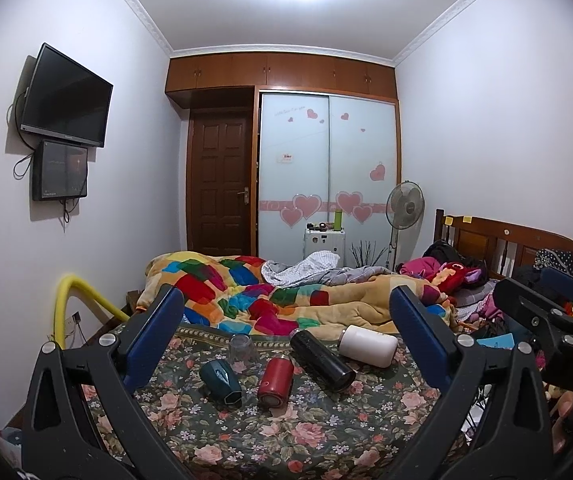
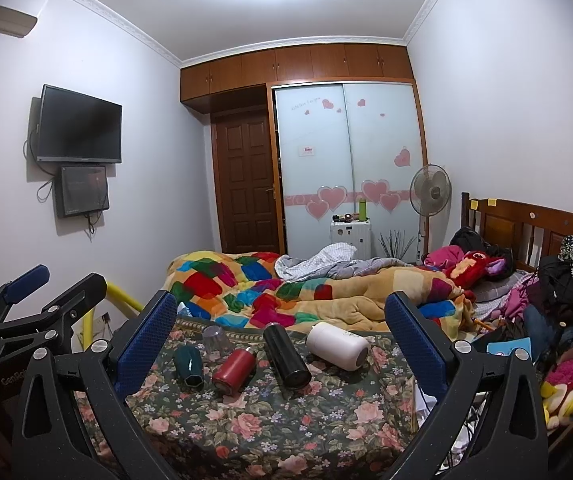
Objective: Flip cup upright
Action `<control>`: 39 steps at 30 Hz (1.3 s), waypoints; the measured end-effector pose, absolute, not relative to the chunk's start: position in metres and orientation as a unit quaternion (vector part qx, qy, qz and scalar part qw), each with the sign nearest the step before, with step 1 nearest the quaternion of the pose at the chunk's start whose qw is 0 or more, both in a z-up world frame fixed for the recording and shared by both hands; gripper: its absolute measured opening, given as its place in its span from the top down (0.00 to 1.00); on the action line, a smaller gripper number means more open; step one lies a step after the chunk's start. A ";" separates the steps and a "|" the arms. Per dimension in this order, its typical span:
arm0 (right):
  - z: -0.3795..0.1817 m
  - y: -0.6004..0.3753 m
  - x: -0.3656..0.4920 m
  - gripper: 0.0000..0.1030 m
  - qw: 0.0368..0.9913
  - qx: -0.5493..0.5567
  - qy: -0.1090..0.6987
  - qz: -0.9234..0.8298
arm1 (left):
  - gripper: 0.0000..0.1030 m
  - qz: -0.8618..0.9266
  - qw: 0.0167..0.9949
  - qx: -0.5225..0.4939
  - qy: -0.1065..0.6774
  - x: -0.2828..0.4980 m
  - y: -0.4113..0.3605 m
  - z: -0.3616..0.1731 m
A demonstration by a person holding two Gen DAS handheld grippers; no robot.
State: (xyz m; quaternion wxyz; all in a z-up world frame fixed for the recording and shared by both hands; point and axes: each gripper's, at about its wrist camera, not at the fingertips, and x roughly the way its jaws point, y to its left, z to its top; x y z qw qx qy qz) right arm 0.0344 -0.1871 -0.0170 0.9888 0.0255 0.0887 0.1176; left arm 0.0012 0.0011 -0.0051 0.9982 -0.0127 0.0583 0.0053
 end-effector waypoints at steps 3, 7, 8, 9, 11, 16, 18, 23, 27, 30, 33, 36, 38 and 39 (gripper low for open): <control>-0.017 -0.188 0.034 0.00 0.989 0.026 0.089 0.118 | 0.00 0.006 0.998 -0.012 0.058 0.001 0.002 -0.006; -0.017 -0.187 0.034 0.00 0.989 0.025 0.088 0.118 | 0.00 0.006 0.998 -0.013 0.058 0.001 0.002 -0.006; -0.017 -0.187 0.034 0.00 0.989 0.025 0.088 0.118 | 0.00 0.006 0.998 -0.012 0.058 0.001 0.002 -0.006; -0.017 -0.188 0.034 0.00 0.989 0.025 0.088 0.118 | 0.00 0.006 0.998 -0.012 0.058 0.001 0.002 -0.006; -0.016 -0.187 0.034 0.00 0.989 0.025 0.088 0.117 | 0.00 0.006 0.998 -0.012 0.058 0.001 0.002 -0.005; -0.016 -0.187 0.034 0.00 0.989 0.026 0.088 0.118 | 0.00 0.007 0.998 -0.013 0.058 0.001 0.002 -0.005; -0.016 -0.187 0.034 0.00 0.989 0.026 0.088 0.118 | 0.00 0.006 0.998 -0.013 0.056 0.000 0.003 -0.005; -0.016 -0.187 0.034 0.00 0.989 0.025 0.088 0.118 | 0.00 0.005 0.998 -0.013 0.057 -0.001 0.002 -0.004; -0.016 -0.187 0.034 0.00 0.989 0.026 0.088 0.118 | 0.00 0.005 0.998 -0.013 0.057 -0.001 0.001 -0.003; -0.016 -0.187 0.034 0.00 0.989 0.025 0.088 0.118 | 0.00 0.005 0.998 -0.013 0.057 -0.001 0.002 -0.003; -0.016 -0.187 0.034 0.00 0.989 0.025 0.088 0.118 | 0.00 0.005 0.998 -0.014 0.057 -0.001 0.002 -0.003; -0.017 -0.187 0.034 0.00 0.989 0.025 0.087 0.118 | 0.00 0.005 0.998 -0.014 0.057 -0.001 0.002 -0.004; -0.017 -0.187 0.034 0.00 0.989 0.025 0.088 0.118 | 0.00 0.005 0.998 -0.013 0.057 -0.001 0.002 -0.004; -0.017 -0.187 0.034 0.00 0.989 0.025 0.088 0.118 | 0.00 0.005 0.998 -0.013 0.058 0.000 0.002 -0.004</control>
